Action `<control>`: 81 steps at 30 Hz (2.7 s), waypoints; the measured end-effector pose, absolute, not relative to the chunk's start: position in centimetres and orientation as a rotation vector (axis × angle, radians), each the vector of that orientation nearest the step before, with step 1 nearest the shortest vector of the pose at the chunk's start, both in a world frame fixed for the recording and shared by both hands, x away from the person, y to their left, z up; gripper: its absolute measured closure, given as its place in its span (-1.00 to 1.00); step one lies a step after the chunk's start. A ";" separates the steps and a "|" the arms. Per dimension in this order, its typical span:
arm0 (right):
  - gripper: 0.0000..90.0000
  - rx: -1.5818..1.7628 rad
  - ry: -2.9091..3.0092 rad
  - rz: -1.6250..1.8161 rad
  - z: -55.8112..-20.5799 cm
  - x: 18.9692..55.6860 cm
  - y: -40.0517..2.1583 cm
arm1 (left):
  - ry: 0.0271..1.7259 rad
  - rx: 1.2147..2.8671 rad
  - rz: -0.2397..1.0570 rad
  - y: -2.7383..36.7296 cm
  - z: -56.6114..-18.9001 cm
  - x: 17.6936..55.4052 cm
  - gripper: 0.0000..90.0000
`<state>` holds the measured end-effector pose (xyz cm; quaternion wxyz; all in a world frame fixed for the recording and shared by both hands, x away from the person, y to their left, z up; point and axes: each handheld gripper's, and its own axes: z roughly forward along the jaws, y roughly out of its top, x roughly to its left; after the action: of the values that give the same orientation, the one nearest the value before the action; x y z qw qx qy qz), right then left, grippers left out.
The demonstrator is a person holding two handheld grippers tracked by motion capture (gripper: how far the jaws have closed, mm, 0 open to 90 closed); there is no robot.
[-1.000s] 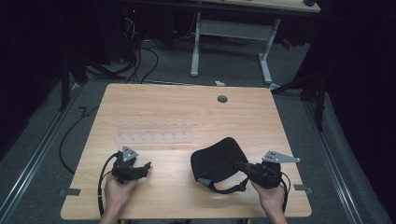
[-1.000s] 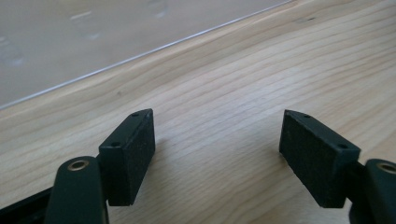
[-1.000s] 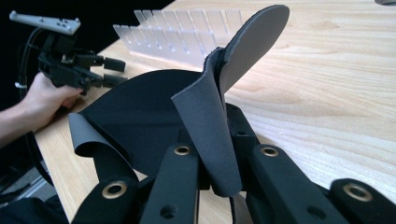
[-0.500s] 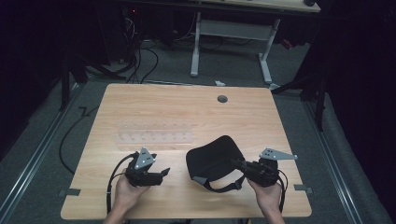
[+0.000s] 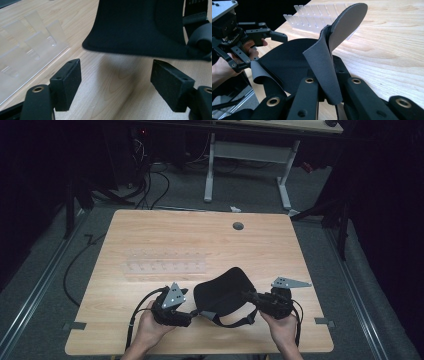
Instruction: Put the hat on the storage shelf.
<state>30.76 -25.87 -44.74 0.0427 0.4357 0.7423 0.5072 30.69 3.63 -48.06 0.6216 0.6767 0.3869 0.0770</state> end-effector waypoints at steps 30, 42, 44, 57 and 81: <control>0.88 1.318 2.326 1.605 -44.2 31.0 -23.4 | 0.864 1.589 0.199 2.2 -48.0 30.1 -0.02; 0.85 1.326 2.322 1.620 -44.8 31.1 -23.3 | 0.827 1.660 0.177 1.9 -48.4 29.8 0.54; 0.84 1.330 2.319 1.619 -44.8 31.2 -23.4 | 0.819 1.666 0.169 1.8 -48.3 29.7 0.61; 0.59 1.351 2.253 1.650 -44.8 32.1 -23.7 | 0.735 1.722 0.079 1.1 -47.5 28.3 0.91; -0.03 1.535 2.022 1.217 -50.8 32.8 -28.9 | 0.897 1.511 -0.011 4.9 -45.6 30.3 0.91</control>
<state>32.81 -28.89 -50.85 0.1627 0.5380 0.7086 0.4265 30.29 4.86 -45.56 0.6384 0.6618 0.3930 -0.0047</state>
